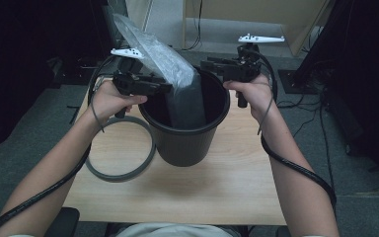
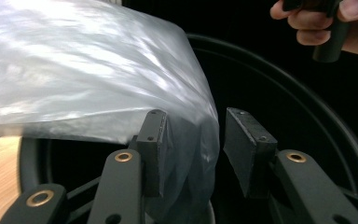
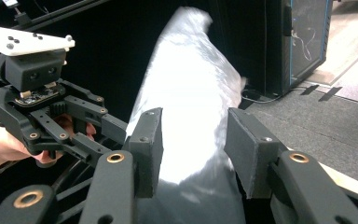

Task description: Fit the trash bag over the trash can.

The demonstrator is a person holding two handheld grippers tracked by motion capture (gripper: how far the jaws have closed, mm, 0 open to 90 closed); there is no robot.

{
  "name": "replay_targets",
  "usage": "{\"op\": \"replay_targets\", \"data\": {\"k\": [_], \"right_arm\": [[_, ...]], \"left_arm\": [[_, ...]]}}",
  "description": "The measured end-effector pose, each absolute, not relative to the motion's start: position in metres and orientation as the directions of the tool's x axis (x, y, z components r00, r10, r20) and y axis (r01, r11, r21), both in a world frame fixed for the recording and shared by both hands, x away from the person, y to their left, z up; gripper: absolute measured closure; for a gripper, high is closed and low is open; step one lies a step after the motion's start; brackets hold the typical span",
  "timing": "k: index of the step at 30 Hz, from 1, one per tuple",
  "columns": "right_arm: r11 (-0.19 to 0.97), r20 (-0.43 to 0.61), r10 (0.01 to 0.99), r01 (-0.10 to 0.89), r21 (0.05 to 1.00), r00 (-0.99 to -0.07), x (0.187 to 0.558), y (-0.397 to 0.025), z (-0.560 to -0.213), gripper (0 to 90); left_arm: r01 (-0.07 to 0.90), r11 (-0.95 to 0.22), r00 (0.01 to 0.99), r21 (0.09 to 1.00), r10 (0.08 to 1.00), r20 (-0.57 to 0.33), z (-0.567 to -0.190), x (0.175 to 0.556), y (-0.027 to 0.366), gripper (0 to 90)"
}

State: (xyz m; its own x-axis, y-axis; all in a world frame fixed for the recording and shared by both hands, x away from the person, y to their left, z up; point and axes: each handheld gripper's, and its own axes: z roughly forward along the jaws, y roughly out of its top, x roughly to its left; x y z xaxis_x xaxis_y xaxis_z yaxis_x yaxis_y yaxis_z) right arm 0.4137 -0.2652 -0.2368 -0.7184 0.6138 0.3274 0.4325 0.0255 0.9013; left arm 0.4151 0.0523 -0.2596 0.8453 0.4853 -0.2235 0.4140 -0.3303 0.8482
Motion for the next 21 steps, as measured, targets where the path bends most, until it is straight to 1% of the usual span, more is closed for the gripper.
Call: {"op": "replay_targets", "data": {"k": [9,10,13,17,21], "right_arm": [[0.030,0.333,0.617,0.444,0.896,-0.713,0.414,-0.266,-0.243,57.0],[0.031,0.337,0.617,0.450,0.892,-0.711,0.415,-0.265,-0.244,57.0],[0.034,0.334,0.616,0.448,0.893,-0.714,0.415,-0.264,-0.245,56.9],[0.043,0.334,0.615,0.454,0.890,-0.714,0.415,-0.261,-0.248,56.0],[0.054,0.331,0.612,0.456,0.889,-0.718,0.416,-0.257,-0.250,55.9]], "left_arm": [[0.431,-0.286,0.817,0.856,0.525,-0.236,-0.261,0.420,0.071,55.6],[0.428,-0.284,0.816,0.858,0.529,-0.232,-0.261,0.421,0.073,53.5],[0.426,-0.272,0.809,0.863,0.542,-0.228,-0.260,0.424,0.077,51.9],[0.431,-0.256,0.792,0.865,0.567,-0.227,-0.257,0.431,0.076,48.5],[0.442,-0.227,0.778,0.868,0.579,-0.244,-0.253,0.440,0.073,46.3]]}}
